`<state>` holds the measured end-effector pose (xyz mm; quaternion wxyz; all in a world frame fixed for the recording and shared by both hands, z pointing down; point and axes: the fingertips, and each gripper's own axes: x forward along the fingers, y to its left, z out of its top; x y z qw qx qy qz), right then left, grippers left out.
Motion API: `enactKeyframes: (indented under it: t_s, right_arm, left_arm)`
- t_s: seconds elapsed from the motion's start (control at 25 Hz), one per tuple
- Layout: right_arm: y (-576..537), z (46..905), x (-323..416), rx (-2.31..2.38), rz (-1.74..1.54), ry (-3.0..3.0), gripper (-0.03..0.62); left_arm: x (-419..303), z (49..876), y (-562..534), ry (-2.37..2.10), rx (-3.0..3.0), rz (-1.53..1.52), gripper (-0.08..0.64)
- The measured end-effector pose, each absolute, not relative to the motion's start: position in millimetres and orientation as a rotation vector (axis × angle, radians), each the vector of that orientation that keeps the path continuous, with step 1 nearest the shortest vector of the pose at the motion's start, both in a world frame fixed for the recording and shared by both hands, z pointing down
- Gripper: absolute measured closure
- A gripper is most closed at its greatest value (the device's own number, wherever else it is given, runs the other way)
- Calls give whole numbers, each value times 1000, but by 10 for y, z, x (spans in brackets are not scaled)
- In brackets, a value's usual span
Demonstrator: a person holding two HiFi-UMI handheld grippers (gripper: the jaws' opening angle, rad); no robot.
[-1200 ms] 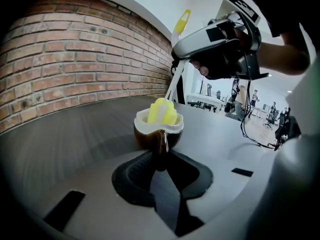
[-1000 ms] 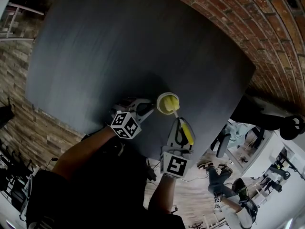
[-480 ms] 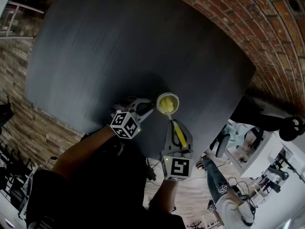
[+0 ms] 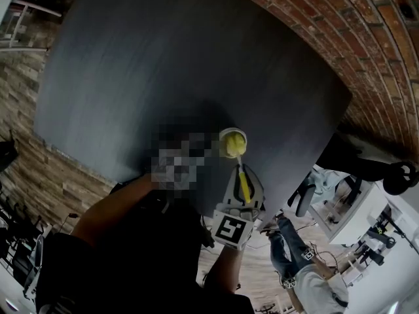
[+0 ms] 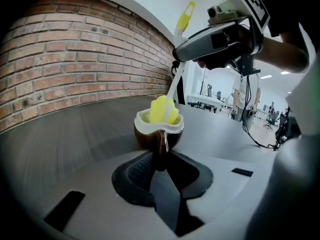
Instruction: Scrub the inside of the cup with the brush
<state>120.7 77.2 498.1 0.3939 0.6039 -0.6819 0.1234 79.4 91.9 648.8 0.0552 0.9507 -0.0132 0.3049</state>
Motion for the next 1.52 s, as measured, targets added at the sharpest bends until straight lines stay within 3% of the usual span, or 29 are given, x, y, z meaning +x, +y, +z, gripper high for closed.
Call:
enactKeyframes:
  t_s: [0.36, 0.6, 1.12, 1.32, 1.52]
  right_arm:
    - [814, 5013, 1201, 1638, 771, -1891, 544]
    - [861, 5027, 1193, 1477, 828, -1882, 543]
    - [953, 5062, 1129, 1201, 392, -1666, 541]
    - [922, 5054, 1079, 1262, 159, -1657, 530]
    - [815, 4972, 1074, 1500, 167, -1777, 535]
  left_arm:
    - [766, 6499, 922, -48, 2887, 927, 472]
    - [743, 6486, 938, -42, 2884, 934, 472]
    - [664, 6496, 1012, -38, 2865, 920, 472]
    - [665, 6489, 1005, -47, 2867, 915, 472]
    - [682, 6488, 998, -52, 2866, 910, 472]
